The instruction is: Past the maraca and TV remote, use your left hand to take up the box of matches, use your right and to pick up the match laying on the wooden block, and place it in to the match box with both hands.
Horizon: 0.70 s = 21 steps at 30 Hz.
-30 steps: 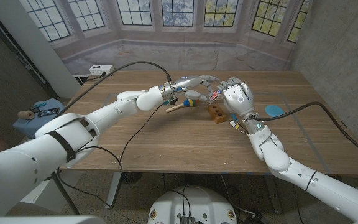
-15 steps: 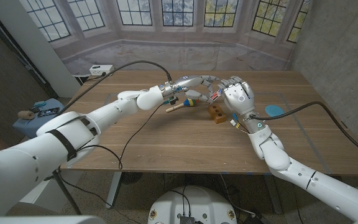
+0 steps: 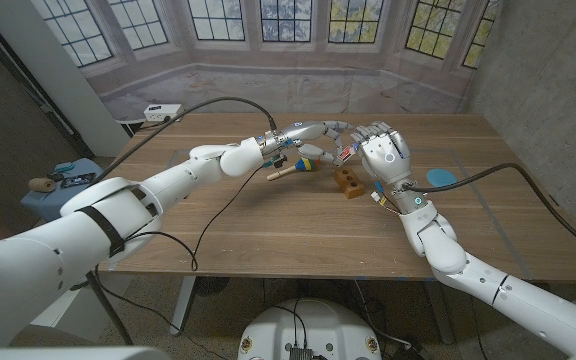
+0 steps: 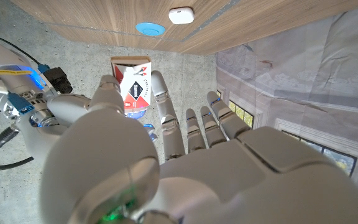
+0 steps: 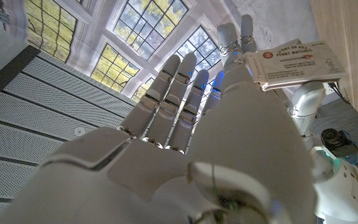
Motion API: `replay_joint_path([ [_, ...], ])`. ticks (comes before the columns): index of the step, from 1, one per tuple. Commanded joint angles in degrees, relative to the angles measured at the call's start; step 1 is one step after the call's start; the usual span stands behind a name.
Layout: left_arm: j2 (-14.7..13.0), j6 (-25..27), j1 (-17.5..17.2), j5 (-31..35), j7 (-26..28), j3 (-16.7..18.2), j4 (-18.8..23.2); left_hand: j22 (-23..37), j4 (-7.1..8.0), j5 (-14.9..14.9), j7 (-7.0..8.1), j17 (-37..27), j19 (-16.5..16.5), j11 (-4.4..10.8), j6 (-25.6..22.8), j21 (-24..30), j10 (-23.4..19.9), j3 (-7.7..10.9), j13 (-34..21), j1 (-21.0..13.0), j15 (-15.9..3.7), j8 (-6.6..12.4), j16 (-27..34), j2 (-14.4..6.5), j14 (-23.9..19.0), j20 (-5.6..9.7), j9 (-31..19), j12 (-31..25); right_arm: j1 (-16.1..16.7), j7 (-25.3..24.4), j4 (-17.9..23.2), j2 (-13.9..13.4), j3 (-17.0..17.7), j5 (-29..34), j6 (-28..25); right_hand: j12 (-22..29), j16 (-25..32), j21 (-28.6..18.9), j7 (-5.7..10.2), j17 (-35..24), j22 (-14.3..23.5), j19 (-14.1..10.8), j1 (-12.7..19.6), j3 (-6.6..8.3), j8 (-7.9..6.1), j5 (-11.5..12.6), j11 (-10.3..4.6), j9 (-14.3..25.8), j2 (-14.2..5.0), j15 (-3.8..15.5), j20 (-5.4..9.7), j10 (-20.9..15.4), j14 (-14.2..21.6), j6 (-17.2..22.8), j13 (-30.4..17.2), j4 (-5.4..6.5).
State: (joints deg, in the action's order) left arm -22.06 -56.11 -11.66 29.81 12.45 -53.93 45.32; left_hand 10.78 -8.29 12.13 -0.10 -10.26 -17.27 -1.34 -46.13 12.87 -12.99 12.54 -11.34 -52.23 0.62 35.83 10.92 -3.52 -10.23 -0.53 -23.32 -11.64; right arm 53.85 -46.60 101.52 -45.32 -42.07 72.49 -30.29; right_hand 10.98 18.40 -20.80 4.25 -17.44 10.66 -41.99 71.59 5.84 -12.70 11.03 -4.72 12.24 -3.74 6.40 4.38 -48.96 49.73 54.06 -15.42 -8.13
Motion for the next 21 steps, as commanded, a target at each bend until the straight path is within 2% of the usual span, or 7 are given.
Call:
replay_joint_path([
  [1, 0.1, -0.3, 0.3, -0.4, 0.0, -0.2, -0.7, 0.3, -0.07, 0.5, 0.14, -0.1, 0.2, 0.27, -0.1, 0.1, 0.1, -0.15, -0.1, -1.1, 0.3, 0.36, -0.2, -1.4, 0.0, 0.11, -0.2, 0.0, -0.1, -0.2, -0.4, 0.4, -0.3, -0.3, -0.2, -0.4, -0.3, 0.1, 0.04, -0.2, 0.2, 0.3, -0.4, -0.44, 0.34, 0.3, 0.18, 0.1, 0.7, 5.29, 2.99, 0.9, -0.8, -0.7, 0.0, 0.01],
  [14, 0.2, -0.6, 0.6, -0.4, 0.2, -0.5, -1.4, 0.3, -0.05, 0.4, 0.01, -0.1, 0.2, 0.22, 0.2, 0.1, 0.2, -0.13, -0.1, -1.1, 0.39, 0.3, -0.2, -1.5, 0.1, 0.04, -0.2, 0.0, -0.2, 0.2, -0.1, 0.3, 0.1, -0.7, -1.0, -0.2, -0.4, 0.4, -0.21, -0.7, 0.1, 1.0, -1.3, -0.76, 0.76, 0.5, 0.73, 0.0, 0.67, 4.9, 2.54, 2.0, -2.1, -1.8, 0.1, 0.51],
  [21, -0.6, 0.1, 0.1, -0.7, -0.6, -0.2, 0.2, 0.3, -0.02, 0.4, 0.02, -0.1, 0.2, 0.28, 0.1, 0.1, 0.2, -0.19, -0.1, -1.0, 0.39, 0.3, -0.2, -1.4, 0.1, 0.12, -0.1, 0.0, 0.3, 0.2, 0.5, -0.3, 0.9, -1.5, -1.1, 0.0, -0.1, 0.5, -0.16, -1.0, 0.1, 1.3, -1.9, -0.96, 0.78, 0.5, 0.7, 0.0, 0.61, 5.01, 2.43, 2.1, -2.2, -1.9, 0.1, 0.78],
])
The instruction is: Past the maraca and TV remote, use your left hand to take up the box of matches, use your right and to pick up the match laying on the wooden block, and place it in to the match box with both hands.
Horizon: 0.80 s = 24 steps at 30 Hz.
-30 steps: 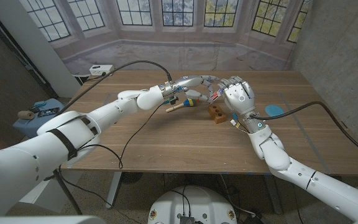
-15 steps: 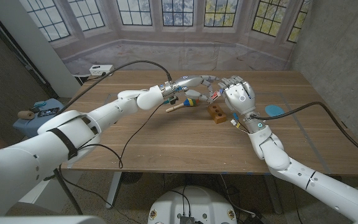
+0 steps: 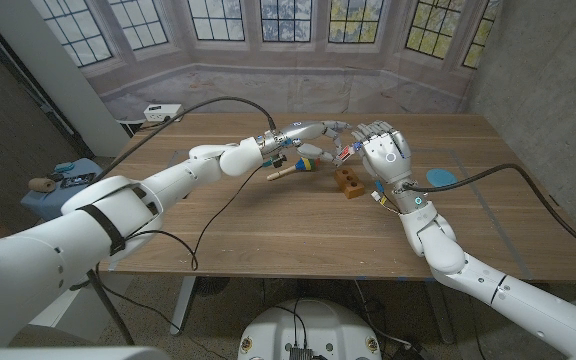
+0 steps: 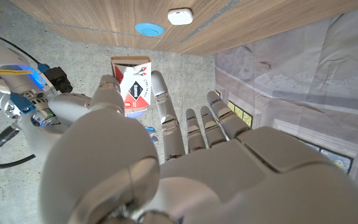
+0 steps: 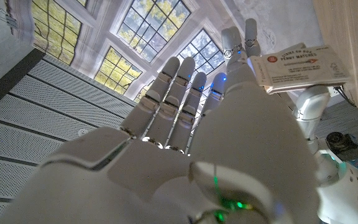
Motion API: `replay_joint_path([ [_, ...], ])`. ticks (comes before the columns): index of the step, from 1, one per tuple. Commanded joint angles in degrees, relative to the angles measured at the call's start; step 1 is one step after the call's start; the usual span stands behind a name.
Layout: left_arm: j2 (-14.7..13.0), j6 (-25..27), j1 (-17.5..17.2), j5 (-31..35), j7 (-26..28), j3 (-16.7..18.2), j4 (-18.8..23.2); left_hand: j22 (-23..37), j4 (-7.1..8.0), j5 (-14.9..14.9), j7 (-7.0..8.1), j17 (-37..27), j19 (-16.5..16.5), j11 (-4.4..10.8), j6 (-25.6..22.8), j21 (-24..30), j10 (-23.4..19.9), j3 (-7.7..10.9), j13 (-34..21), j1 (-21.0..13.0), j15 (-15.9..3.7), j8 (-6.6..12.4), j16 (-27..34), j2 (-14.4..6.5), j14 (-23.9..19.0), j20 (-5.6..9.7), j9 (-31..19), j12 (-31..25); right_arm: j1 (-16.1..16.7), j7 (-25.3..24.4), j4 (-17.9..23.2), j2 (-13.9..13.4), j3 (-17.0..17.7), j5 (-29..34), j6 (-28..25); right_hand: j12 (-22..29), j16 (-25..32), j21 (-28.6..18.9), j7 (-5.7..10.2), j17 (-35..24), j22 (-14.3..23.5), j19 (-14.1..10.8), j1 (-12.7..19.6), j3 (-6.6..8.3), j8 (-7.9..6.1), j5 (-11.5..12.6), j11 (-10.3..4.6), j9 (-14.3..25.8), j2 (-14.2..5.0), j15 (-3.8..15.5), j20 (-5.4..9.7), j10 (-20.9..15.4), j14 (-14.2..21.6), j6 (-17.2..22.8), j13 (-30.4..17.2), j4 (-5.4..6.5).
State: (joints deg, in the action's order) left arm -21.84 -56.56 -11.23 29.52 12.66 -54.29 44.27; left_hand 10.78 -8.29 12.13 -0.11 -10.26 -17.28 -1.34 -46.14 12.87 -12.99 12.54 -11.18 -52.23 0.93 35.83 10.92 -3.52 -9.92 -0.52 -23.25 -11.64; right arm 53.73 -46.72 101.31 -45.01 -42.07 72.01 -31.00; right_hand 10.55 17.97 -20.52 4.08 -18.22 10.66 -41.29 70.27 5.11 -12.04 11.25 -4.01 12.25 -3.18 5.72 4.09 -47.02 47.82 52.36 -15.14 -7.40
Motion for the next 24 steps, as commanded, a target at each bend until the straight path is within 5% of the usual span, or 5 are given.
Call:
replay_joint_path([
  [1, -0.9, 0.6, -0.4, -0.4, -0.9, 0.2, 1.4, 0.3, -0.02, 0.4, 0.02, -0.1, 0.2, 0.33, 0.1, 0.1, 0.2, -0.19, -0.2, -1.0, 0.07, 0.29, -0.2, -1.4, -0.1, 0.08, -0.1, 0.0, 0.4, 0.5, 0.9, -0.8, 1.0, -1.2, -0.3, 0.4, 0.4, 0.2, -0.03, -0.3, 0.1, 0.6, -0.7, -0.26, 0.12, 0.3, 0.02, 0.0, 0.06, 5.67, 2.69, 0.1, -0.3, -0.2, -0.1, 0.07],
  [24, -3.9, 2.7, -2.4, -0.7, -4.7, 2.0, 5.9, 0.3, 0.0, 0.4, 0.06, -0.1, 0.5, 0.32, 0.3, 0.0, 0.4, -0.21, -0.2, -0.9, 0.05, 0.28, -0.2, -1.4, 0.2, 0.03, -0.1, 0.0, 0.9, 3.0, 2.8, -0.7, 3.0, -4.7, 0.8, 0.7, 0.6, 0.2, -0.05, -0.5, 0.1, 0.6, -1.9, -0.47, 0.1, 0.3, -0.08, -0.1, -0.3, 5.9, 2.69, 0.4, -0.5, -0.3, 0.0, 0.58],
])
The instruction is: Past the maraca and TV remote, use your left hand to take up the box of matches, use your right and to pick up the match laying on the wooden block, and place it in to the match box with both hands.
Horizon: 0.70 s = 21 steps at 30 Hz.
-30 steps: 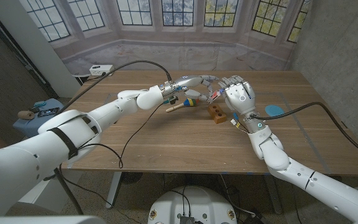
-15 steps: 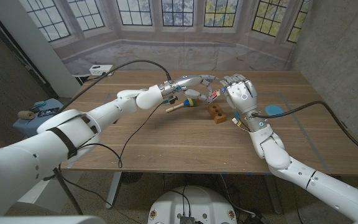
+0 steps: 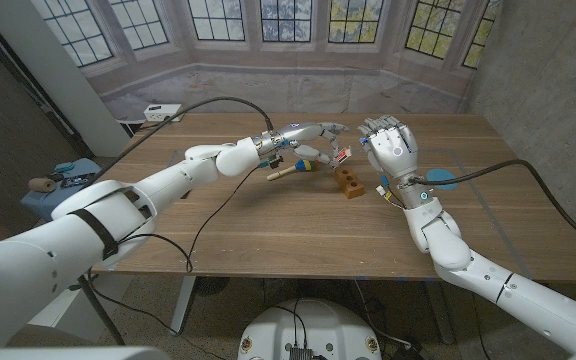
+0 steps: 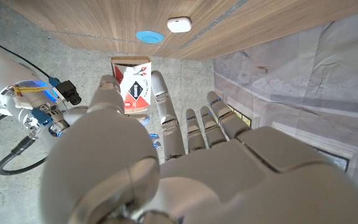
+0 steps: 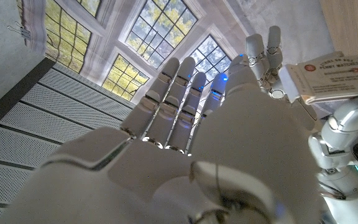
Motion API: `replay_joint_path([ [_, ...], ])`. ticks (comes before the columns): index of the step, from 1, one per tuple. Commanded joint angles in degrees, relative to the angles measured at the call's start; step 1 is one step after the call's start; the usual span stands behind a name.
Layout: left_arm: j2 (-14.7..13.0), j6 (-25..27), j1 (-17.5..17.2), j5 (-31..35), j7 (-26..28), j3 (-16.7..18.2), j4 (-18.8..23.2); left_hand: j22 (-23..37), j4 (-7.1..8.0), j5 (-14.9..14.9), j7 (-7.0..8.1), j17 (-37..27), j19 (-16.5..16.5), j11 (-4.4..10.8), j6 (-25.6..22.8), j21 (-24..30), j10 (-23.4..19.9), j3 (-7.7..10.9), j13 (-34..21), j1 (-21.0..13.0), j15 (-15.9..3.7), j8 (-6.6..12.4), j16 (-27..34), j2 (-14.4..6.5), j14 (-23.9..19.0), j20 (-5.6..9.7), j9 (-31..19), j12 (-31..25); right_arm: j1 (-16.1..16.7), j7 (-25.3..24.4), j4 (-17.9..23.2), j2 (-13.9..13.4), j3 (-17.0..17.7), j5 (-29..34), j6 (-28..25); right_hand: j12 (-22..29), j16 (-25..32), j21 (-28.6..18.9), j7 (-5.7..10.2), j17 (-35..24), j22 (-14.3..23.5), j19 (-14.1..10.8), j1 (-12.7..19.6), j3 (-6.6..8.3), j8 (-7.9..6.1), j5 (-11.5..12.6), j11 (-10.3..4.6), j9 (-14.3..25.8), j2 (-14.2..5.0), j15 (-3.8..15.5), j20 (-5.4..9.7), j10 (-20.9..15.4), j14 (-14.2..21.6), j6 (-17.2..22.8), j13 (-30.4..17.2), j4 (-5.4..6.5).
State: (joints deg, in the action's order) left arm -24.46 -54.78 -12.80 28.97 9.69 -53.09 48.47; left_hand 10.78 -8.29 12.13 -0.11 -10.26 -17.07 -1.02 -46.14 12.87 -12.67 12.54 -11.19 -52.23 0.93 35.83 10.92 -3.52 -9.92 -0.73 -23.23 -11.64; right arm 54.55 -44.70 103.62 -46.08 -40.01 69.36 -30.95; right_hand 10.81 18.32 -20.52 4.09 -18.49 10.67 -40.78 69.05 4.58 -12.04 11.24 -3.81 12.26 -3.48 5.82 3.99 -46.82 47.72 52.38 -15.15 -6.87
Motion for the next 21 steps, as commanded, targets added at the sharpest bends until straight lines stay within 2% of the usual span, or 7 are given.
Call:
replay_joint_path([
  [1, -1.4, 0.9, -0.8, -0.1, -1.9, 0.9, 1.7, 0.3, -0.01, 0.4, 0.02, -0.1, 0.3, 0.02, 0.3, 0.0, 0.1, -0.2, -0.2, -0.9, 0.04, 0.29, -0.2, -1.4, 0.2, 0.24, -0.2, 0.0, 0.0, 1.1, 0.5, 0.5, 1.0, -2.3, 0.7, 0.4, 0.2, 0.2, -0.06, -0.3, 0.1, 0.1, -0.7, 0.06, 0.12, 0.3, -0.29, -0.1, -0.02, 5.82, 2.8, 0.2, -0.4, -0.4, 0.0, 0.06],
  [21, -2.9, 2.3, -1.3, -0.2, -4.7, 1.6, 3.6, 0.3, -0.04, 0.4, -0.09, -0.1, 0.4, -0.21, 0.6, 0.0, 0.2, -0.2, -0.2, -0.9, 0.09, 0.25, -0.2, -1.4, 0.3, 0.32, -0.2, 0.0, -0.8, 2.0, 0.3, 1.9, 2.2, -6.6, 1.8, 0.5, 0.3, 0.2, 0.01, -0.4, 0.0, 0.0, -1.5, -0.11, 0.11, 0.2, -0.33, -0.1, -0.17, 5.73, 2.88, 0.5, -0.6, -0.5, 0.1, 0.31],
])
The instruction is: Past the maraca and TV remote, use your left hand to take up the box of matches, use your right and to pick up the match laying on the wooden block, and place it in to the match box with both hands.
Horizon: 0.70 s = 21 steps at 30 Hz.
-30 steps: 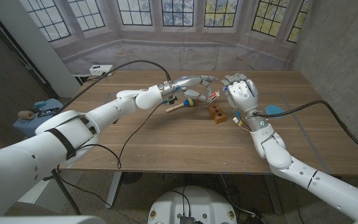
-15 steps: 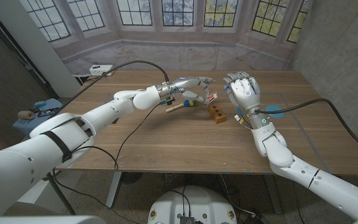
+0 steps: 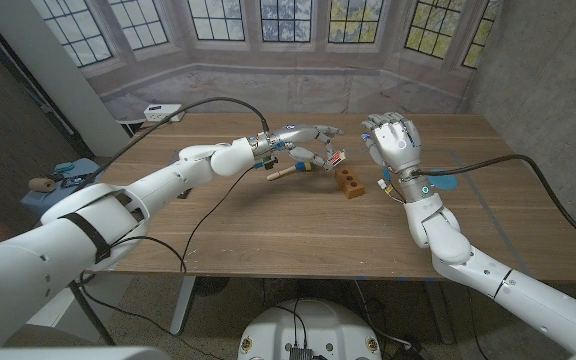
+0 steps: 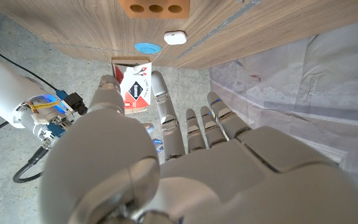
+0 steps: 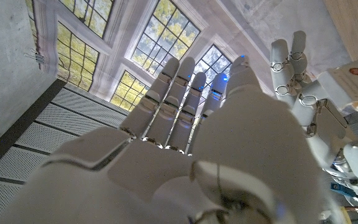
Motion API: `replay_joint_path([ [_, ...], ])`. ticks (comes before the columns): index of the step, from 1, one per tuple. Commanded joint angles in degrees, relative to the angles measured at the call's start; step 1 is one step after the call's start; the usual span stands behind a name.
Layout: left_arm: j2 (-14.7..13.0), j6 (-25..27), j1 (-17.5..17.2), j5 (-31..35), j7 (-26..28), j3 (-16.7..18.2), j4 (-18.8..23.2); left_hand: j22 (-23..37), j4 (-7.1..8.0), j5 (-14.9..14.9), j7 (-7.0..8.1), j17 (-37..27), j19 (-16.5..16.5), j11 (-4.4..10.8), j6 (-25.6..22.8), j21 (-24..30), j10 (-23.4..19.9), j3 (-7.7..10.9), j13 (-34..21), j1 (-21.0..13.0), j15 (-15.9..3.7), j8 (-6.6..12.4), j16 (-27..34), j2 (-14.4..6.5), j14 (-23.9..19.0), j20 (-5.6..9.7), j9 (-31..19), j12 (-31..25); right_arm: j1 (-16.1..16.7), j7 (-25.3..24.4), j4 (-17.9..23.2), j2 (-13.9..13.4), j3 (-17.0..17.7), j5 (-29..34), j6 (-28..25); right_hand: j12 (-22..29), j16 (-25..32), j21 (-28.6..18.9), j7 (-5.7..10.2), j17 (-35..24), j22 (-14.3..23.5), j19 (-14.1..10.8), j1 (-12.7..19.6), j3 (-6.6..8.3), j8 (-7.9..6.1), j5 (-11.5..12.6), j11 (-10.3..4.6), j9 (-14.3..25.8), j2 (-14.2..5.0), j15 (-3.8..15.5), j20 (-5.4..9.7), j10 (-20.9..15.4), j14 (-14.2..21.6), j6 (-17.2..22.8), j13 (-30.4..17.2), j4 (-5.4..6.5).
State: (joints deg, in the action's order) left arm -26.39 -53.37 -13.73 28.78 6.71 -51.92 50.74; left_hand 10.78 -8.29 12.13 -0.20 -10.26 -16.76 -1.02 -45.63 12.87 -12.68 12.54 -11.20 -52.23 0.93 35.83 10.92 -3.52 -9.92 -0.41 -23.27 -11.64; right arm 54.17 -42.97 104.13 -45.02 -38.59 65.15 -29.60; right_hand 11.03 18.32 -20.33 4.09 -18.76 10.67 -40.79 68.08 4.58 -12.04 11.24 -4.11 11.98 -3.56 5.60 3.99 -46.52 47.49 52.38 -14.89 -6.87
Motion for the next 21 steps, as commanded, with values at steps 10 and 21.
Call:
replay_joint_path([
  [10, -2.3, 1.8, -1.0, -0.1, -3.2, 1.1, 3.3, 0.3, -0.05, 0.4, 0.02, -0.1, 0.1, -0.16, 0.2, 0.0, 0.2, -0.19, -0.2, -0.9, 0.16, 0.27, -0.2, -1.5, 0.4, -0.07, -0.2, 0.0, -0.7, 0.4, -0.4, 1.4, 1.2, -5.1, 1.3, 0.4, 0.3, 0.0, 0.07, -0.2, 0.0, 0.0, -0.7, -0.14, 0.09, 0.2, -0.06, 0.2, -0.11, 6.17, 2.94, 0.2, -0.5, -0.5, -0.1, 0.28],
  [21, -3.7, 3.3, -2.3, -0.4, -4.8, 2.1, 6.0, 0.3, -0.01, 0.3, 0.09, -0.1, 0.2, -0.1, 0.0, 0.0, 0.2, -0.25, -0.2, -0.7, 0.12, 0.32, -0.2, -1.4, 0.4, -0.02, -0.1, 0.0, -0.6, 1.0, -0.4, 2.2, 1.9, -8.9, 2.2, 0.5, 0.2, 0.0, 0.09, -0.1, 0.0, 0.1, -0.9, -0.13, 0.05, 0.2, -0.21, 0.1, -0.15, 6.24, 2.98, 0.1, -0.7, -0.5, 0.0, 0.24],
])
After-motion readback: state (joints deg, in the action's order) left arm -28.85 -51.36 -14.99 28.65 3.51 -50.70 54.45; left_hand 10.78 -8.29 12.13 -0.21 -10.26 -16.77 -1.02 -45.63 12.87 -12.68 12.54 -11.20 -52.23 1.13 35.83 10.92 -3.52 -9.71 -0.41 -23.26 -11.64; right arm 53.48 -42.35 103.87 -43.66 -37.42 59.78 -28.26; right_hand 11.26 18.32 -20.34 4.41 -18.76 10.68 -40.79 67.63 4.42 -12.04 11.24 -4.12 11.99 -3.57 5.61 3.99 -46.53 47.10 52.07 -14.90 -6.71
